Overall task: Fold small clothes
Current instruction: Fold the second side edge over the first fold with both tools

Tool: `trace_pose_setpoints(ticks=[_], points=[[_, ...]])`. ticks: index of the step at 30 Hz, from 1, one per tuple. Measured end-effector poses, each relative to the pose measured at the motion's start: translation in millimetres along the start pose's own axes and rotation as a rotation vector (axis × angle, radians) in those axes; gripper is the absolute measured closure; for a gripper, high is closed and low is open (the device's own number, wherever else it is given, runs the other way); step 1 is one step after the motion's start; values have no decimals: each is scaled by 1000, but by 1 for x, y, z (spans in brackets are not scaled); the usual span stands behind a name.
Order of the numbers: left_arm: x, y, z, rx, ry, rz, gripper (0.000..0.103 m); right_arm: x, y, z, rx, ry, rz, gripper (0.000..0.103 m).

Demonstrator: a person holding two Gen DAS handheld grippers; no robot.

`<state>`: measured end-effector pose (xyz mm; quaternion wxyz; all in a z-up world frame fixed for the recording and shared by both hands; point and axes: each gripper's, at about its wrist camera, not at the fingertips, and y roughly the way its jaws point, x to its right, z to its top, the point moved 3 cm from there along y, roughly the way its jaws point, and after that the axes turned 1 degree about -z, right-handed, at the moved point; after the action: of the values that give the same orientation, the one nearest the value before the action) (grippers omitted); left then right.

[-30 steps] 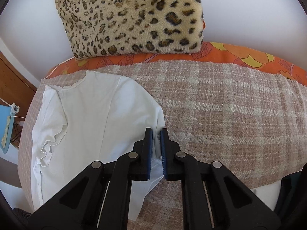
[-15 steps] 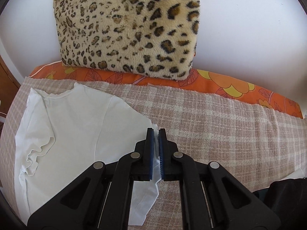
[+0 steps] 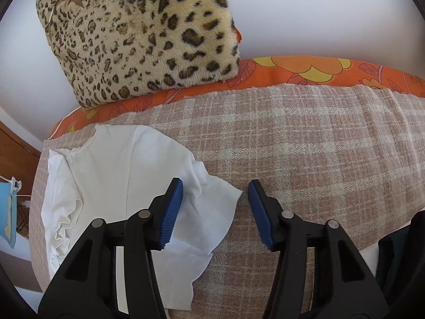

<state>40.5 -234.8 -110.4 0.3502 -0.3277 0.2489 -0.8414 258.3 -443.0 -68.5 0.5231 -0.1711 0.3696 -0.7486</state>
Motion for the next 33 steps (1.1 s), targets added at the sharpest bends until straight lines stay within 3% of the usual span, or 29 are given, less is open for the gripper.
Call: trace_pose_setpoints(ticks=[1, 3, 20, 33], points=[[-1, -1, 0, 3, -3, 0, 99, -4, 2, 0, -12, -6, 2, 87], [-3, -3, 0, 10, -14, -3, 99, -13, 1, 0, -3, -29, -25, 93], [-42, -50, -25, 117, -193, 15, 99, -114, -49, 31, 118, -159, -86, 94], [-67, -88, -53, 176, -279, 72, 99, -223, -44, 23, 130, -317, -98, 95]])
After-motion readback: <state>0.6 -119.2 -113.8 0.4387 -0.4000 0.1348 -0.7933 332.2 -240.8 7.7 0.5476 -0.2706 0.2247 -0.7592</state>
